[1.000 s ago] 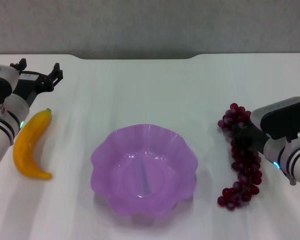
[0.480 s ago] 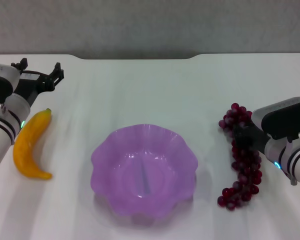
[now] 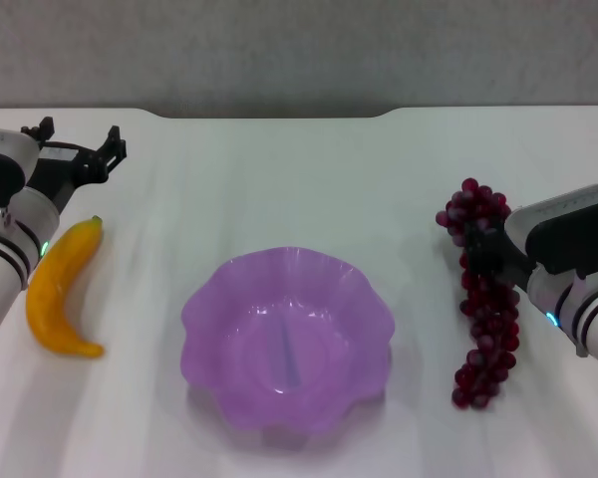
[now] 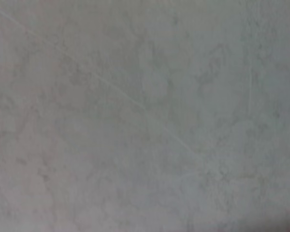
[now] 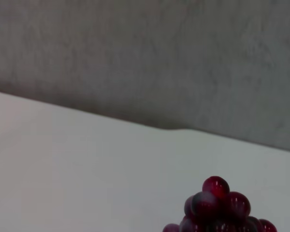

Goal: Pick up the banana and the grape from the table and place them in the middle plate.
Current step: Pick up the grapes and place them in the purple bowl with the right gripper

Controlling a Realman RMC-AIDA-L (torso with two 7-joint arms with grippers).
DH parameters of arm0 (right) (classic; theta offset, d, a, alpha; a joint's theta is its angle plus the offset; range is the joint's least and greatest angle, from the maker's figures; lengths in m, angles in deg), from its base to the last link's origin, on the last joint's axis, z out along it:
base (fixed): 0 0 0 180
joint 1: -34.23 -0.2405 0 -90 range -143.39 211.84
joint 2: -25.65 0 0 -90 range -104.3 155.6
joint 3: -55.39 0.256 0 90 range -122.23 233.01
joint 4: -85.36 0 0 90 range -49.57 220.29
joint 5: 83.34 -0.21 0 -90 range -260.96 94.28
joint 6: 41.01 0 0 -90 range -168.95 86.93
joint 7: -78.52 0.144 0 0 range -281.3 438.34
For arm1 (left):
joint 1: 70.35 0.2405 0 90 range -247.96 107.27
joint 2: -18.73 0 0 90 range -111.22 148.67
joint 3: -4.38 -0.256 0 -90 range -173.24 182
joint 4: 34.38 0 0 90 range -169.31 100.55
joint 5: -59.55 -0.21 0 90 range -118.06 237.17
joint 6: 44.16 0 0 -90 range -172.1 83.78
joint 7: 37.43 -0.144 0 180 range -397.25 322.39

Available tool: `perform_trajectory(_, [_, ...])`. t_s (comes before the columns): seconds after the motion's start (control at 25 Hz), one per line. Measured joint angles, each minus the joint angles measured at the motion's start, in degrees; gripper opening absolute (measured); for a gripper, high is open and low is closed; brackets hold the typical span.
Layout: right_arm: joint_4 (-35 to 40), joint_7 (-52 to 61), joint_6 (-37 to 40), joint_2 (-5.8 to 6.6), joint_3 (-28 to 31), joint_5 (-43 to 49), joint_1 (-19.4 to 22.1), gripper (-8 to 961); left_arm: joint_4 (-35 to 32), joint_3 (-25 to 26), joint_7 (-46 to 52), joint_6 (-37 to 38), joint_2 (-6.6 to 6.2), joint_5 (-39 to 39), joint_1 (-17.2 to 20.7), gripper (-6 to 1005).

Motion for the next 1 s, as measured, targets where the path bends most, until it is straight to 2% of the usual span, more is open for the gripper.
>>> perform_trajectory(0.24, [2.1,0.1,5.5,0.00,-2.6,0.1,1.2,211,-0.1,0.0,0.0,0.0,-0.03,0.0,0.1,896])
perform_trajectory(0.36, [3.3,0.1,5.8,0.02,-3.2,0.0,1.2,210,-0.1,0.0,0.0,0.0,-0.04,0.0,0.2,896])
perform_trajectory(0.72, [11.1,-2.5,-3.0,0.61,0.1,0.1,0.6,206,-0.2,0.0,0.0,0.0,-0.18,0.0,1.1,896])
perform_trajectory(1.0, [19.6,-15.3,-11.9,0.48,9.5,0.1,3.9,206,-0.2,0.0,0.0,0.0,-0.18,0.0,1.3,896])
